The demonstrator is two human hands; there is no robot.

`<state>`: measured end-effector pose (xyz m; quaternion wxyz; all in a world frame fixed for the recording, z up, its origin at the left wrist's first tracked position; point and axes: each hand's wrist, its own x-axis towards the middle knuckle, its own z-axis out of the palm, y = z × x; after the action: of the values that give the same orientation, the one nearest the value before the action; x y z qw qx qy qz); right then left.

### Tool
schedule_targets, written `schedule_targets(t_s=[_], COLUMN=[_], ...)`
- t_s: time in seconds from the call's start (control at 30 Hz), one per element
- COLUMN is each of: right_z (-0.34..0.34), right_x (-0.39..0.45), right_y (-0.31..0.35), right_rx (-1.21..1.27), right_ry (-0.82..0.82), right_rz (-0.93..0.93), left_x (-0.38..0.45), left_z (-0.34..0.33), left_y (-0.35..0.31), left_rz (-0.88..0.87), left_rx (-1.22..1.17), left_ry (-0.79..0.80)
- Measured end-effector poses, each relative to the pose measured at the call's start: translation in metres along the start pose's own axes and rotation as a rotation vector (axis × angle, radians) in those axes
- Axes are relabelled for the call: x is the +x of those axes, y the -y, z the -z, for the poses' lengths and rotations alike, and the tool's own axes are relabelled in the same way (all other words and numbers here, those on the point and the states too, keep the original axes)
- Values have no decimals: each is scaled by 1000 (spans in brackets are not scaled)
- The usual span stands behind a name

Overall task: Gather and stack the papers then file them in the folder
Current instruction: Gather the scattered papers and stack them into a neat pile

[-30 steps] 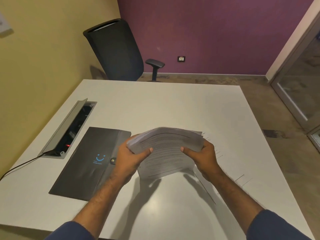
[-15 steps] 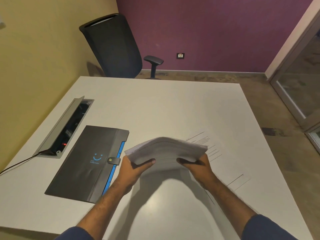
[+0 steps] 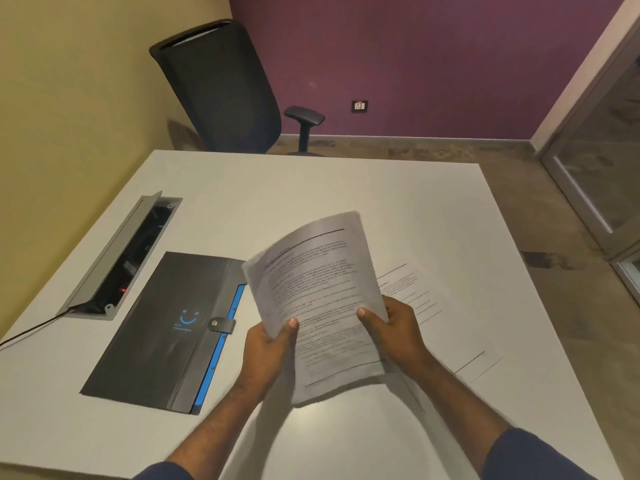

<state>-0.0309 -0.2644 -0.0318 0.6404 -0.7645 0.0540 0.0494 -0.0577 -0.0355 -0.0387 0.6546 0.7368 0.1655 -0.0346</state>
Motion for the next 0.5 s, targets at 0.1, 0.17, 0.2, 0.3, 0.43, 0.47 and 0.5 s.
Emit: schedule_targets(t_s=[0.1, 0.17, 0.2, 0.3, 0.43, 0.47, 0.5], right_z=[13, 25, 32, 57, 88, 95, 100], right_x=[10, 16, 17, 23, 33, 36, 38], right_y=[1, -2, -5, -12, -23, -28, -34], right_rx=[-9, -76, -100, -152, -293, -361, -435], right_ry=[30, 71, 84, 63, -31, -43, -47], right_rz=[-63, -111, -130, -179, -247, -262, -281], left_x=[6, 9, 10, 11, 4, 3, 2], left_z=[-12, -24, -31, -55, -93, -103, -113], left_y=[-3, -3, -3, -3, 0, 1, 3], left_rz=[61, 110, 145, 251, 371, 404, 433], left_rx=[-2, -12, -23, -54, -78, -64, -48], left_ry=[13, 17, 30, 160, 303, 300, 288])
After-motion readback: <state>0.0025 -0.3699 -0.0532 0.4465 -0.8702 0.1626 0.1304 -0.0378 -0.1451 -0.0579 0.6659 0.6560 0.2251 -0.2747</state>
